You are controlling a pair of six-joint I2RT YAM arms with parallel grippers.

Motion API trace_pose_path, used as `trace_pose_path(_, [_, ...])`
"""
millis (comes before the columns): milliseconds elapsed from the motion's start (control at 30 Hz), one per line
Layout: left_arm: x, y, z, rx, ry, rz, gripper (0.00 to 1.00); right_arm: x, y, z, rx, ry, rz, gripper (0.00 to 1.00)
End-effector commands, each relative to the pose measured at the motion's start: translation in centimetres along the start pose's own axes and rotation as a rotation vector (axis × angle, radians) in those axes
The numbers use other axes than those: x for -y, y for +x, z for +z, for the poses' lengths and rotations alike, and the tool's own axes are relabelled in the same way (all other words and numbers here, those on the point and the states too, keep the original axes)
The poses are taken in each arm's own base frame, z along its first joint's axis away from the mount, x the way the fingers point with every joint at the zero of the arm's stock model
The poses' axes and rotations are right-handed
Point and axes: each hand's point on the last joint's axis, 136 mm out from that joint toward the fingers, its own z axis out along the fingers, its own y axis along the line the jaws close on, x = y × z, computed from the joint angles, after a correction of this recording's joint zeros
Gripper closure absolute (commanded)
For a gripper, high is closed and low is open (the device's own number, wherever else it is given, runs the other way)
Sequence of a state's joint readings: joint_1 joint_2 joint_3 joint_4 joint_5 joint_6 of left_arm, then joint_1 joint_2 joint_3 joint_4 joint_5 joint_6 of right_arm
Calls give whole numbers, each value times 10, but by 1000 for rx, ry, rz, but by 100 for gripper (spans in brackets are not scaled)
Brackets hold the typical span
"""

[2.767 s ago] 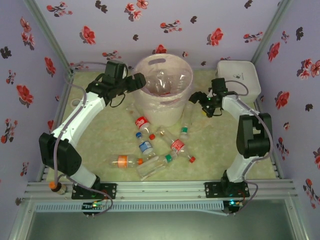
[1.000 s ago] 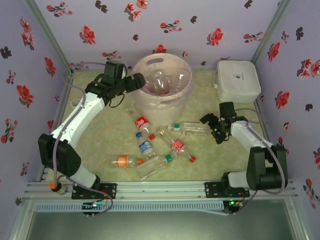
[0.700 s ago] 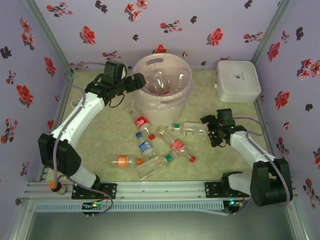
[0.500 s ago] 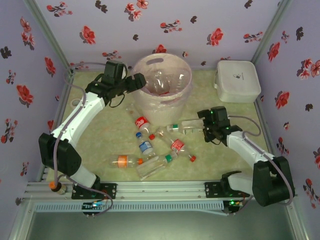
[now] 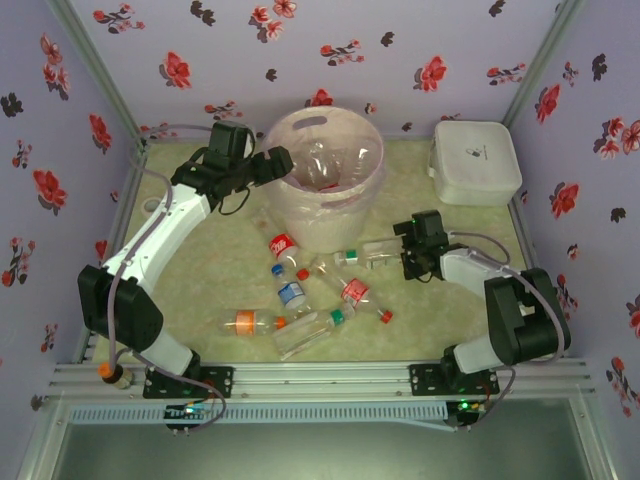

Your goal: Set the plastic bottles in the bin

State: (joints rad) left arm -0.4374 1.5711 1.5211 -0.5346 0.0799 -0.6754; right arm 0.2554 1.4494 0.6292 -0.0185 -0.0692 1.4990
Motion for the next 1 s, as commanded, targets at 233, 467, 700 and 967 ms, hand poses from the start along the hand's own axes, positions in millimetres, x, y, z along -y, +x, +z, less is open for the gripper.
trace_pose_path(233, [-6,-1,2,0,-22,2,6,-22,-27,-22,100,-34,-99,24])
trace_pose_path(467, [-4,-2,-1,6,-14,3,5,-28,-47,-62,172,-66,-137,39])
trace_pose_path(700, [-3,-2,-3,10,-11,6,5,-9,-56,-81,194,-40,-139,60])
trace_pose_path(967, [2,-5,-6,5,4,19,5,-71,-109,-194,470,-48,-451,72])
